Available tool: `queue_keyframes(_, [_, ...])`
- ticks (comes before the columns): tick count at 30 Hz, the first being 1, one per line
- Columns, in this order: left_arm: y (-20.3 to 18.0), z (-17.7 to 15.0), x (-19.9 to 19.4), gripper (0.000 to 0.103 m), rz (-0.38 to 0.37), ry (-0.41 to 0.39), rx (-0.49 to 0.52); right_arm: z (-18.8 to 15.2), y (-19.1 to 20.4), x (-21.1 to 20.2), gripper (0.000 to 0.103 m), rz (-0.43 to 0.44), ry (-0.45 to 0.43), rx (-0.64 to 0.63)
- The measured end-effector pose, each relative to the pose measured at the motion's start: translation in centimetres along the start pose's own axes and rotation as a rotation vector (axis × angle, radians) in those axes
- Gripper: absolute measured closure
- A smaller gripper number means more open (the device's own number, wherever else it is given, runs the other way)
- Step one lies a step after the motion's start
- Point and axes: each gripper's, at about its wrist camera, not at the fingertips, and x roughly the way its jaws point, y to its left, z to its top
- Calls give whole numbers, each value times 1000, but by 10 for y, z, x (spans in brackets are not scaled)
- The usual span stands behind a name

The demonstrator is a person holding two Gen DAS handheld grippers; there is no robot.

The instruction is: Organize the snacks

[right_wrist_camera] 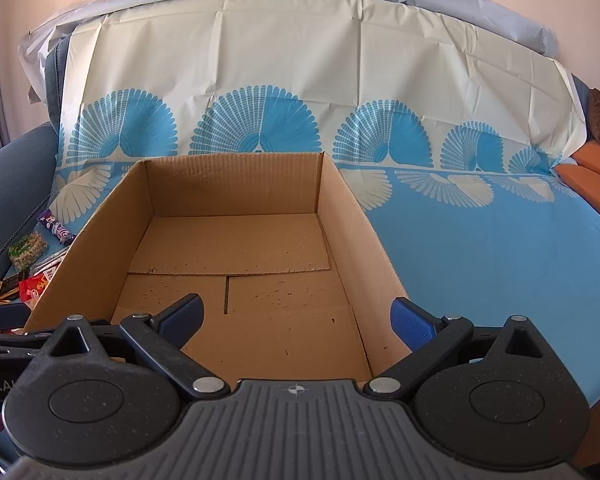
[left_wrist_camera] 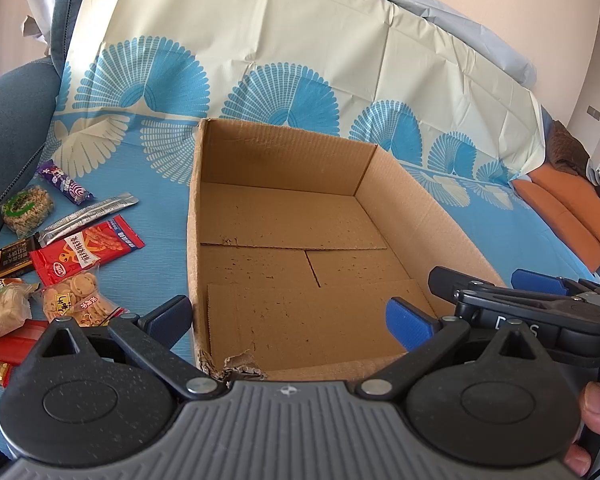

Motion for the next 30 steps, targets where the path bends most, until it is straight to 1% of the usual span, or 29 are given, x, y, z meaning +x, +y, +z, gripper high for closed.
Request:
queue_keyframes(10, [4,-1,-2,0,-24,-8,8,-2,7,-4,14,-1,-34,-37])
queue_keyframes(13, [5,0,-4,0,-35,-25,11,-2,9,-7,19,-1,-60,-43])
queue_keyframes(16, [5,0,-7,1,-46,-42,12,-1,8,-11,20,-1,-90,-42])
queue_keyframes(20, [5,-1,-12,2,-53,-85,8,-1,9,-14,26,1,-126,-33])
queue_keyframes(22, [5,-1,-15,7,-55,-108,14,0,11,-16,29,2,-147,-32])
queue_keyframes(25, [7,1,-21,21,-59,-135,25,1,16,-18,32,-4,-175,-32])
queue_keyframes(26, [8,1,-22,23,-60,-138,26,1,19,-19,33,-5,-183,-31])
queue_keyframes(28, [12,1,-25,33,-64,-142,21,2,25,-20,33,-10,-195,-27])
queue_keyframes(29, [15,2,-27,36,-66,-142,18,3,28,-20,33,-14,-200,-24])
queue_keyframes(30, [18,3,-28,43,-66,-140,17,4,31,-20,34,-16,-203,-19])
